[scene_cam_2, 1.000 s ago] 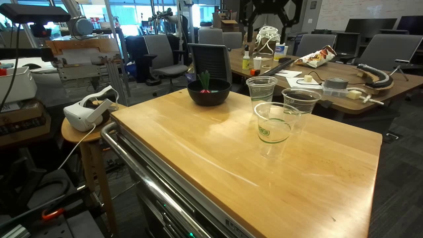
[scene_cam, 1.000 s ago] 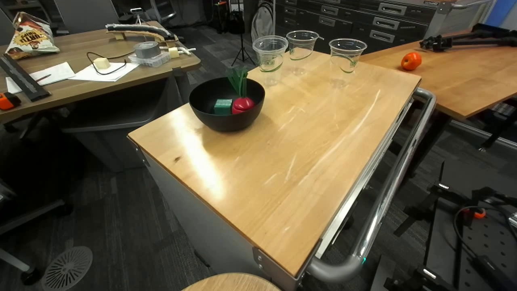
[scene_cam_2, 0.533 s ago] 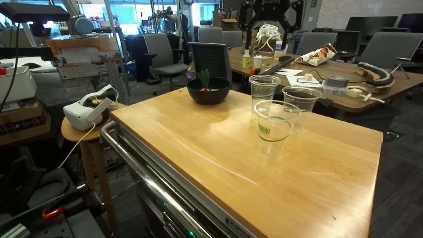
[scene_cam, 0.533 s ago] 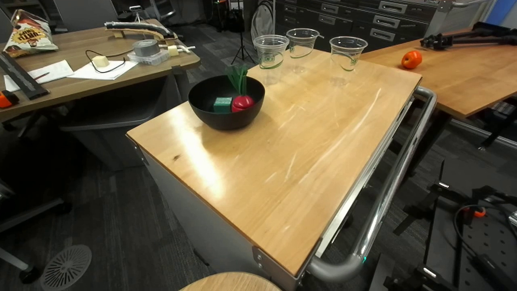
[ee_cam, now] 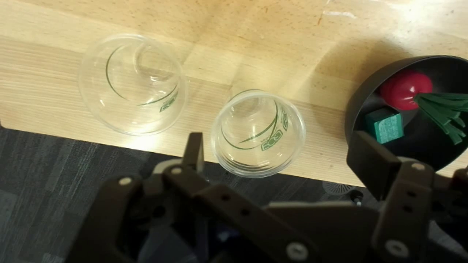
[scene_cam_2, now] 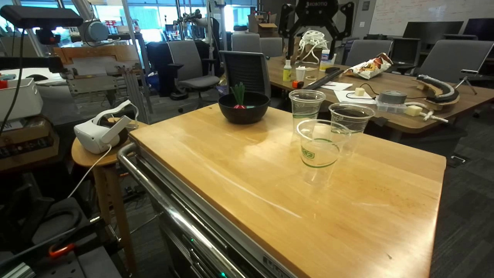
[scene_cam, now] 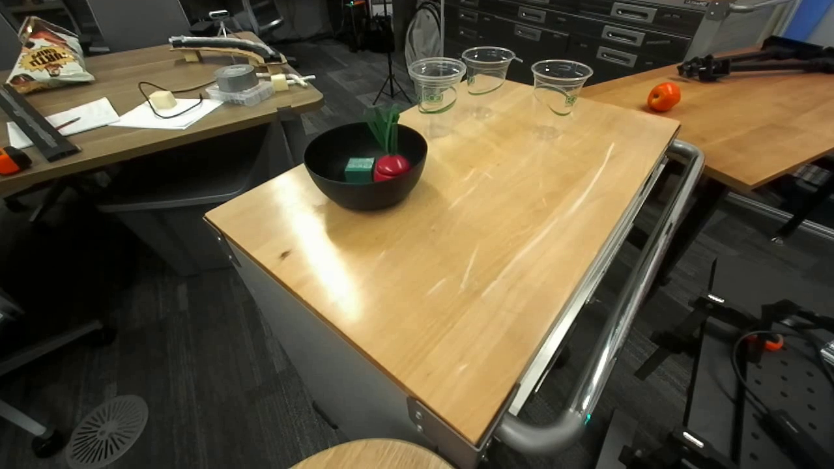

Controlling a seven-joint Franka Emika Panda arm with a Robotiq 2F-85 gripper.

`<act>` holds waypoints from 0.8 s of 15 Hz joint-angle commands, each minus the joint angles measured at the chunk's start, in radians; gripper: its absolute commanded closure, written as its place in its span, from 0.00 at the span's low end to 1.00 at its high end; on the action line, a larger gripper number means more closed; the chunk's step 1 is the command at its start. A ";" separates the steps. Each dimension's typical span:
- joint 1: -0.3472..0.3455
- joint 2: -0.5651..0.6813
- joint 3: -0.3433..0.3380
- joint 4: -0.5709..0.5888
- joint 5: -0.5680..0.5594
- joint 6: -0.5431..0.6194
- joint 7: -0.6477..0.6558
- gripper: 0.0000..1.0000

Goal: Stack the cups then put the radish toy and the green block on the table

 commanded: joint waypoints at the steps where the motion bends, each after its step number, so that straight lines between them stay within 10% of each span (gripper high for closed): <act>1: -0.007 0.001 0.008 0.004 -0.003 -0.004 0.002 0.01; 12: -0.057 0.123 -0.025 0.336 -0.005 -0.255 0.016 0.00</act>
